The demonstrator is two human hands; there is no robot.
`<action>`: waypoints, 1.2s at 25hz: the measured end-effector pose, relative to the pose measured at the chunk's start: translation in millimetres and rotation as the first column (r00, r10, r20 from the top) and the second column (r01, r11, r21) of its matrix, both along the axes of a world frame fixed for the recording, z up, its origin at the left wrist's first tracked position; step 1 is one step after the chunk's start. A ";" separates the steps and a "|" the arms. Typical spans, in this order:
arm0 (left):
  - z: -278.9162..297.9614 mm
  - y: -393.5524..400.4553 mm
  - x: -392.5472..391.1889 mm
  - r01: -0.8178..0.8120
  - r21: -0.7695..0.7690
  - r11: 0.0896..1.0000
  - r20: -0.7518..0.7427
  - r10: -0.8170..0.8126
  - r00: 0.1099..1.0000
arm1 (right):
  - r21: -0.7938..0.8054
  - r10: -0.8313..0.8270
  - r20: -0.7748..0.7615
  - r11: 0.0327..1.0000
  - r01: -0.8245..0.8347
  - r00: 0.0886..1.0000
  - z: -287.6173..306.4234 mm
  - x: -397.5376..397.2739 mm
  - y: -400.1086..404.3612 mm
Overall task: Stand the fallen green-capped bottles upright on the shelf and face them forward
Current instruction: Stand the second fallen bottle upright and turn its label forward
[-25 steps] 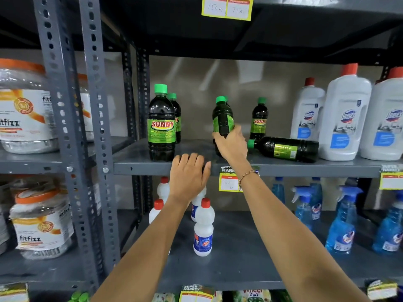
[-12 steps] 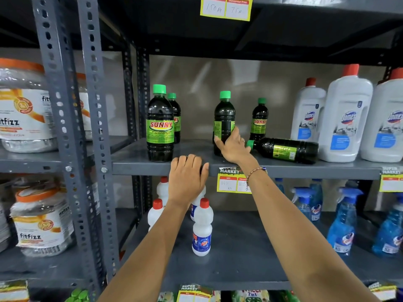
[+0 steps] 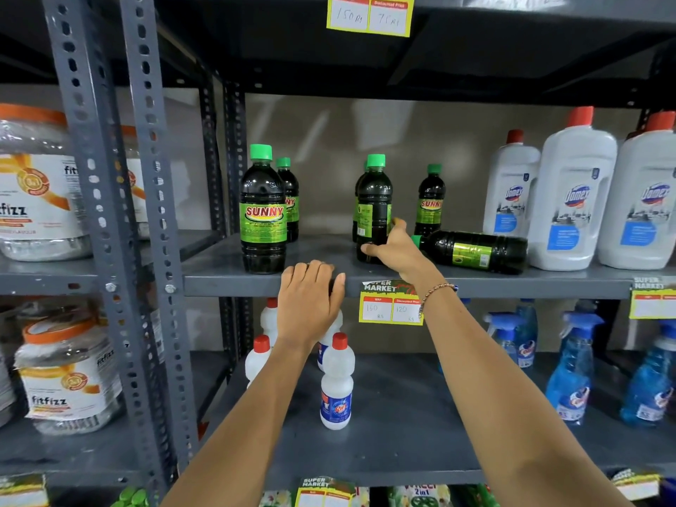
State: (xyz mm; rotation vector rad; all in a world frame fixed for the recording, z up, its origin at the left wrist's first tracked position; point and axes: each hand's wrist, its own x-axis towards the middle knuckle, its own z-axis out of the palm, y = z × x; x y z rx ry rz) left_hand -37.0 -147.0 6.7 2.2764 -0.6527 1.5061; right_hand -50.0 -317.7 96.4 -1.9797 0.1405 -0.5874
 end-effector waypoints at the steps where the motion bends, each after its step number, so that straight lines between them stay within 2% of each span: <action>1: 0.0 -0.1 0.0 0.002 -0.001 1.000 -0.001 -0.002 1.000 | -0.039 -0.052 0.019 0.998 0.053 0.998 -1.5 2.6 0.1; 3: 0.5 -0.1 0.5 0.013 -0.002 1.000 -0.006 -0.013 1.000 | -0.091 -0.102 0.019 0.990 0.104 0.995 -3.0 5.6 -0.4; 7: 0.4 0.2 0.3 0.024 0.003 1.000 -0.010 -0.024 1.000 | -0.002 -0.041 -0.042 0.999 0.041 0.998 -1.6 4.7 -3.8; 10: 0.1 0.3 1.0 0.016 0.011 1.000 -0.006 -0.016 1.000 | -0.040 -0.092 0.010 0.995 0.093 0.996 -2.2 4.7 -2.3; 15: -0.5 0.7 0.6 0.019 0.008 1.000 -0.005 -0.019 1.000 | -0.038 -0.064 -0.054 0.997 0.062 0.997 -2.3 4.1 -3.8; 19: 0.1 1.3 0.7 0.018 0.015 1.000 0.000 -0.018 1.000 | -0.177 -0.180 -0.015 0.968 0.175 0.984 -3.2 6.1 -1.4; 23: -0.9 1.4 1.1 0.018 0.018 1.000 -0.010 -0.017 1.000 | -0.040 -0.095 -0.047 0.995 0.093 0.994 -0.9 2.8 -3.7; 27: -0.1 1.9 0.0 0.017 0.023 1.000 -0.032 -0.016 0.999 | -0.128 -0.192 0.005 0.973 0.191 0.981 -1.6 2.6 -1.4; 30: -0.3 2.2 -0.7 0.017 0.026 1.000 -0.025 -0.016 1.000 | -0.057 -0.121 -0.037 0.991 0.119 0.992 -0.2 0.5 -3.1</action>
